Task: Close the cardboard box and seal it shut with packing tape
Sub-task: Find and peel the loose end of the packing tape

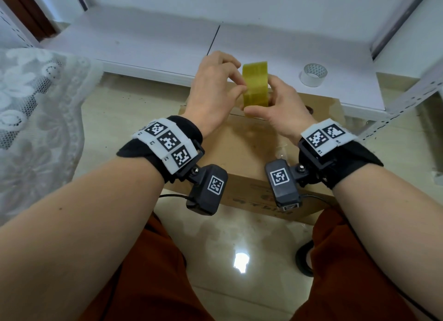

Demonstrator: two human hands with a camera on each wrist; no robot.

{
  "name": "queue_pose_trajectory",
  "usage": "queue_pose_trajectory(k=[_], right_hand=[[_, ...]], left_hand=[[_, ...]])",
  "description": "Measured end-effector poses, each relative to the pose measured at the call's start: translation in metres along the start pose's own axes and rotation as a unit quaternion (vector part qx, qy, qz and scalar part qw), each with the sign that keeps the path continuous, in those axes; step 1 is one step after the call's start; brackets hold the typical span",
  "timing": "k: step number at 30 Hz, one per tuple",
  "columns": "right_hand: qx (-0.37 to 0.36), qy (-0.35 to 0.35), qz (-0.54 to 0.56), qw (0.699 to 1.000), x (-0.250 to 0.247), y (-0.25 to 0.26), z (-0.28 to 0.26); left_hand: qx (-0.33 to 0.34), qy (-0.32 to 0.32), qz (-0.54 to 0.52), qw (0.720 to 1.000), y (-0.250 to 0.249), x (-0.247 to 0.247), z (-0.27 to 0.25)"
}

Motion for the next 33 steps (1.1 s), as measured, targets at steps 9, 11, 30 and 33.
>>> queue_pose_trajectory(k=[9,11,30,33], right_hand=[[-0.059,-0.059,-0.1,0.992,-0.007,0.007,0.002],[-0.09,-0.084,-0.145,0.982,-0.009,0.01,0.001],[-0.079,0.015,-0.132,0.988,-0.001,0.012,-0.005],[-0.084,0.035,-0.118,0.989,0.002,0.012,-0.007]], left_hand=[[-0.043,0.035,-0.003,0.998,-0.001,0.005,-0.005],[-0.042,0.041,0.006,0.998,-0.005,0.008,-0.007],[-0.273,0.044,-0.209,0.938,0.006,0.001,0.003],[-0.284,0.043,-0.221,0.932,0.009,-0.004,0.007]])
Point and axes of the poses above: each hand's wrist, its own z-axis towards the middle knuckle, its own x-axis out of the palm, y = z × x, the point moved 4 cm from there along z, towards the middle knuckle, and after that the axes turned 13 degrees about -y, right-handed, at the moved point
